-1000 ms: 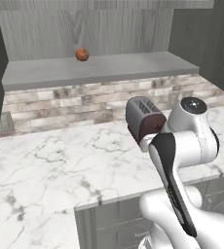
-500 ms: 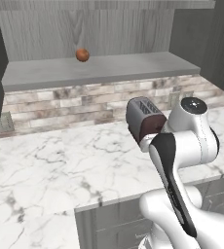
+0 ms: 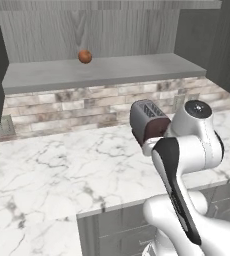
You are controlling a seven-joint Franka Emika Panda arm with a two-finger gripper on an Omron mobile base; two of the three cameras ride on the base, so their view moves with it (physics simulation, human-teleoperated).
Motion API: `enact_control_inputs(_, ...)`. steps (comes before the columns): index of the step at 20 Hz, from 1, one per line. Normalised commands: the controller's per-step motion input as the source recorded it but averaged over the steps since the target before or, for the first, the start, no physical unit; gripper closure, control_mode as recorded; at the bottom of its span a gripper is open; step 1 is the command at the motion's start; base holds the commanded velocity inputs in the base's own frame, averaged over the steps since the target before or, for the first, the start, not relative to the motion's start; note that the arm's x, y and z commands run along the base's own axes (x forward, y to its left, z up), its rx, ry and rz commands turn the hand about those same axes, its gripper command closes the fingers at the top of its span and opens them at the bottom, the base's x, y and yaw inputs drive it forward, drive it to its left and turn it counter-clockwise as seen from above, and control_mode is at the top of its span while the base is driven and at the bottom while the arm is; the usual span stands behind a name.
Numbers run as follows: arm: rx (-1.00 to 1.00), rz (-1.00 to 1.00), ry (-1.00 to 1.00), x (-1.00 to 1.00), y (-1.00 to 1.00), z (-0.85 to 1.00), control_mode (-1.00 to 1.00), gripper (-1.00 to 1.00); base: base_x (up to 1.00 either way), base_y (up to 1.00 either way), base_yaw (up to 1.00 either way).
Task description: Pick the onions from the cabinet and place them in one bowl. Pick the squash from the sink and place it in the other bowl.
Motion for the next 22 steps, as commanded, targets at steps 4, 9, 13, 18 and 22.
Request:
enact_control_inputs(4,-0.01,0.15,-0.09,0.09,0.17,0.12,-1.0,-1.0,0.0,0.0,0.0)
enact_control_inputs(9,0.0,0.03,-0.08,0.12,0.04,0.2,-1.0,-1.0,0.0,0.0,0.0)
enact_control_inputs(13,0.01,0.01,-0.1,0.03,0.19,0.48,-1.0,-1.0,0.0,0.0,0.0)
enact_control_inputs(18,0.0,0.13,-0.01,-0.01,0.08,0.47,-1.0,-1.0,0.0,0.0,0.0)
enact_control_inputs(22,0.0,0.17,-0.06,-0.01,0.0,0.4,-1.0,-1.0,0.0,0.0,0.0)
